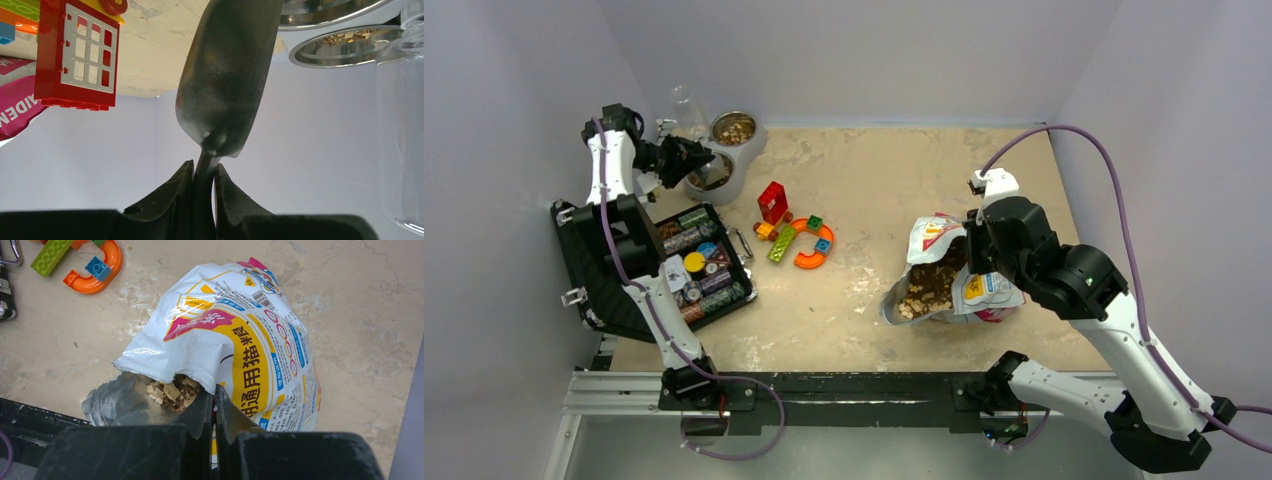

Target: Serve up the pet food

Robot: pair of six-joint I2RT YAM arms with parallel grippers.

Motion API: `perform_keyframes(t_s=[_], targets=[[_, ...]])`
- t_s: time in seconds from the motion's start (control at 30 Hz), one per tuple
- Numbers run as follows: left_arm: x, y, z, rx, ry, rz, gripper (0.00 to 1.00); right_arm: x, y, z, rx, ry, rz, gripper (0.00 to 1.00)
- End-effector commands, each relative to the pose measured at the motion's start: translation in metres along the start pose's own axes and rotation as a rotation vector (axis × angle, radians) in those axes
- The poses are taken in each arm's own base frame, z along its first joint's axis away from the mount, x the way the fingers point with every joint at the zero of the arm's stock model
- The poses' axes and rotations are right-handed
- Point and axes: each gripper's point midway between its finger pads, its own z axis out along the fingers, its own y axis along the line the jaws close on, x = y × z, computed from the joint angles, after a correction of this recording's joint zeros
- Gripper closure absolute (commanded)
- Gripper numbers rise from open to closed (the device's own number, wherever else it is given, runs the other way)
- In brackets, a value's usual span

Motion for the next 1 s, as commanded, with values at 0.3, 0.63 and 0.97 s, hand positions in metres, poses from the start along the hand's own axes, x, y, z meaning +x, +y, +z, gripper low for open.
perform_keyframes(t_s=[0.3,0.63,0.97], targets=[[0.031,0.01,-0.029,-0.004,0.078,-0.046,1.0,-0.024,0.001,0.003,0.004,-0.097,0.03,1.0],[0.041,0.013,-0.044,0.023,0.066,-0.038,1.0,-0.025,0.0,0.003,0.005,-0.104,0.035,1.0],[0.049,0.009,-0.05,0.05,0.074,-0.021,1.0,-0.025,0.0,0.001,0.004,-0.107,0.038,1.0]])
